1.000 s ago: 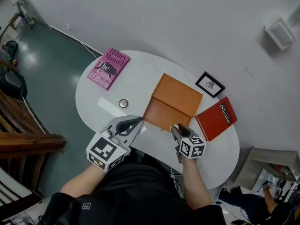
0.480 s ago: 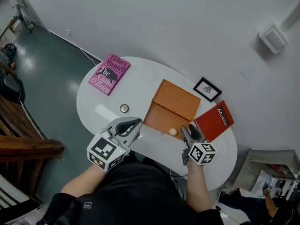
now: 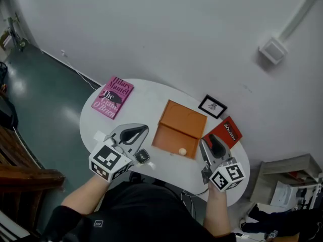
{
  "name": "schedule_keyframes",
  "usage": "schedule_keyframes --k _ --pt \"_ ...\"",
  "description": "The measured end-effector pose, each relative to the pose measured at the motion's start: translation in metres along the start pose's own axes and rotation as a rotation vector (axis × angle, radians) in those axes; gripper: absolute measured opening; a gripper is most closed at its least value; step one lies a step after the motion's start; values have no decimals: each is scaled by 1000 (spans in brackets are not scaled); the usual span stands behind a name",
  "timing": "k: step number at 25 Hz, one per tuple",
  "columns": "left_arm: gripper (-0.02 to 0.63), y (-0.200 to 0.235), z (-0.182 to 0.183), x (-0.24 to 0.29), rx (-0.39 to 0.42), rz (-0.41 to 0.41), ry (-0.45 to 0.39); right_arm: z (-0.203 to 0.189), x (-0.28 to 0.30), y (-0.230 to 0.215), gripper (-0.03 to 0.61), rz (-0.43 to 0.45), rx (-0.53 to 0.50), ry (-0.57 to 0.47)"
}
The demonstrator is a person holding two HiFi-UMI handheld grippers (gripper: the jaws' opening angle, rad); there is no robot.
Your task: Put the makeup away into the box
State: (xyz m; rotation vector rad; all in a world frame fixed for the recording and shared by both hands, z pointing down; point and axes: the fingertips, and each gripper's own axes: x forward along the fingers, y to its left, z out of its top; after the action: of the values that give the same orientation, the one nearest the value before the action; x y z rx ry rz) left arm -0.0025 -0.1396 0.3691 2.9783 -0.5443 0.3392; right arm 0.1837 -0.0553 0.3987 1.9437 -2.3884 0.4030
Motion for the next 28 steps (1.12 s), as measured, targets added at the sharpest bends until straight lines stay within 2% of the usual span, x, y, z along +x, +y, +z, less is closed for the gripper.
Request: schedule_keyframes --k 1,4,7,12,14,20,26,28 --pt "14 5 5 -2 16 -5 -9 11 -2 9 164 -9 -31 -26" --pt "14 17 16 -7 32 -19 -42 40 -13 34 82 -58 -118 -112" --pt "14 23 10 -10 20 -20 -51 48 -21 57 58 -76 -159 -158" --pt "14 7 -18 -25 -102 8 -42 19 -33 86 43 -10 -176 -108" --pt "14 3 -26 -29 -126 26 -19 13 -37 87 40 3 -161 -110" --pt "14 -16 -39 -27 -94 63 60 -9 -45 83 40 63 -119 -91" --pt "14 -30 -51 -23 -85 79 108 -64 -31 99 40 169 -59 24" --pt "14 -26 -61 -23 -78 71 126 -72 -23 105 39 174 -52 46"
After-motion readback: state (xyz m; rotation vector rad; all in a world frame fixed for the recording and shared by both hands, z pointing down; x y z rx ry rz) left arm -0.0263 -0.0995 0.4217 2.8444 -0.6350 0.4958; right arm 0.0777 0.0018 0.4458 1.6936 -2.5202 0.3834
